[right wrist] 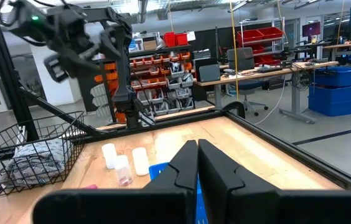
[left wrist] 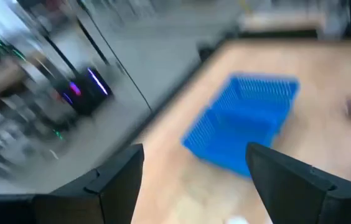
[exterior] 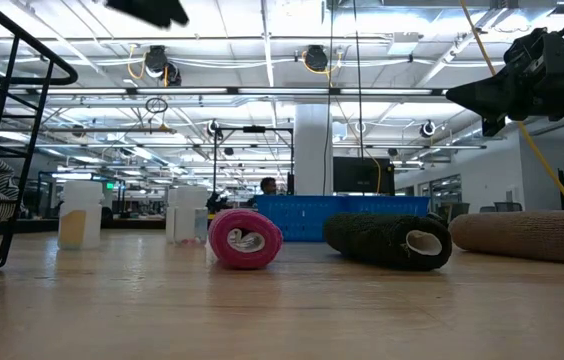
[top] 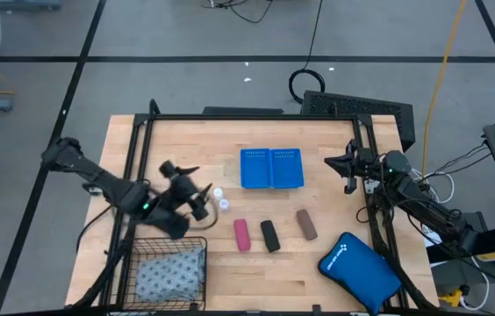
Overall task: Pick & place medical supplies in basket/bin
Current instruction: Put the bottom transparent pill bottle into the left blue bin
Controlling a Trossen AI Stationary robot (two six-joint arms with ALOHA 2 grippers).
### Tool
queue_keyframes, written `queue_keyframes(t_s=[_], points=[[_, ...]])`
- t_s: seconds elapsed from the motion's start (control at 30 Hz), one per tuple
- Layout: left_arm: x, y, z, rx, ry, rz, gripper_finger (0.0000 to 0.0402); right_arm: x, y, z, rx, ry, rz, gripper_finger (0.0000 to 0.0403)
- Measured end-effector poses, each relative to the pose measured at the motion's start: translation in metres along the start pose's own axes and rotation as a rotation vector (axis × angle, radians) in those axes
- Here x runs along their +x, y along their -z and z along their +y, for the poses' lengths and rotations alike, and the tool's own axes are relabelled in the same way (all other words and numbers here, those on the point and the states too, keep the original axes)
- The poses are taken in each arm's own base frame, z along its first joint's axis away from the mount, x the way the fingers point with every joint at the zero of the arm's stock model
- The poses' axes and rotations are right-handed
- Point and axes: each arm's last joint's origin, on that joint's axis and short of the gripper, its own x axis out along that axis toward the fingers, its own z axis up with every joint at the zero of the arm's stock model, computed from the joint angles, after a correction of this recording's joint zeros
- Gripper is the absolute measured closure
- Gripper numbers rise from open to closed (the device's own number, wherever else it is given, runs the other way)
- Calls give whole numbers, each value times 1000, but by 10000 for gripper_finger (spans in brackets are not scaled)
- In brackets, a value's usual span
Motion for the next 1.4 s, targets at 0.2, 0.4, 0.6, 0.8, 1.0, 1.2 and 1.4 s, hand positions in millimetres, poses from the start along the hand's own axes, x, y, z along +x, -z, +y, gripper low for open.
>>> queue_keyframes(t_s=[0.2, 0.4, 0.6, 0.8, 1.0, 1.2, 1.4], points=[[25, 2, -14, 90, 382, -34, 117, 0, 0, 0, 0, 0, 0, 399], [20, 5, 9, 98, 641, -199, 117, 0, 0, 0, 0, 0, 0, 399], [-1, 25, 56, -7, 661, -424, 117, 0, 0, 0, 0, 0, 0, 399], [-3, 70, 84, -126, 647, -567, 117, 0, 0, 0, 0, 0, 0, 399], [3, 106, 96, -201, 623, -620, 117, 0, 0, 0, 0, 0, 0, 399], [4, 126, 106, -238, 596, -669, 117, 0, 0, 0, 0, 0, 0, 399], [0, 134, 118, -243, 565, -681, 117, 0, 0, 0, 0, 0, 0, 399]])
